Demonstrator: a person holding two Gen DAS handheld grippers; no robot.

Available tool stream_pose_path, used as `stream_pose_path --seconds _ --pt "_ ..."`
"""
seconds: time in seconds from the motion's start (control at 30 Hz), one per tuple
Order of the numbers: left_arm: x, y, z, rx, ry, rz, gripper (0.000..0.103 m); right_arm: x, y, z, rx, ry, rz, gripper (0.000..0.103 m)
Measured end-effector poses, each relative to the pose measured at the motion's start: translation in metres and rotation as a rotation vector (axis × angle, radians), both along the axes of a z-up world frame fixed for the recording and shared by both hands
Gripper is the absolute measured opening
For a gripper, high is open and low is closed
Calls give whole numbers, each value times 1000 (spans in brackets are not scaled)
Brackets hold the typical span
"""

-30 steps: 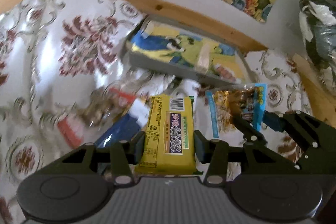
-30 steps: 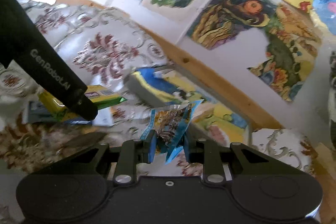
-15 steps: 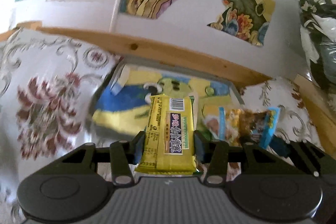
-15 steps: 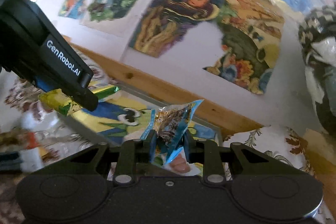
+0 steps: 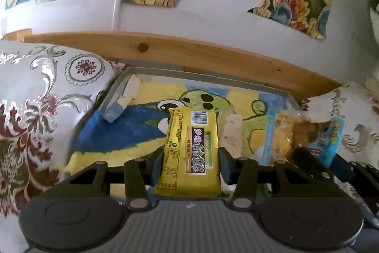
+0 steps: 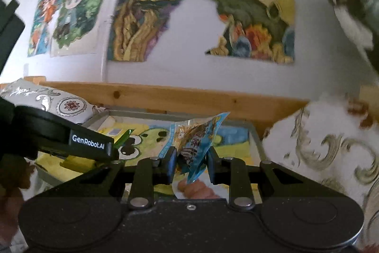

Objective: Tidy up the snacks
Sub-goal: 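Carry the blue snack and yellow biscuit pack over the grey tray with both tools, then open both tools to drop the snacks into the grey tray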

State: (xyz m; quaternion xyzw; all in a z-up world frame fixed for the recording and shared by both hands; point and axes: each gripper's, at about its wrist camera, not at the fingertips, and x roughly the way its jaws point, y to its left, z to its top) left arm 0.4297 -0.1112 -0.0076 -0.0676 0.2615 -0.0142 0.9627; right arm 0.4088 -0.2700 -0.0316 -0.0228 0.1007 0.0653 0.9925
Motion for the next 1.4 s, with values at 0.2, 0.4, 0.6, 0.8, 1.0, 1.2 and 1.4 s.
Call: stream_pose_path --seconds 0.2,0.4,0.6,0.8,1.0,1.2,1.4 --pt "17 -2 -13 -1 20 31 52 15 -7 -14 42 84 -2 29" --pt "20 0 -34 -1 39 88 52 21 -6 -23 49 140 -5 29" --pt "22 4 -37 -2 49 125 53 24 -6 -26 45 153 -5 38" --pt "18 4 -35 -1 40 128 67 22 -7 -23 25 132 -36 61" --pt "1 10 -21 -10 -12 154 90 11 -14 -7 36 83 -71 81" --pt "-26 20 -1 -27 -72 188 101 -14 -22 22 59 0 -100 98" --pt "-62 34 26 -47 -125 191 102 -45 -22 51 58 -71 -95 102"
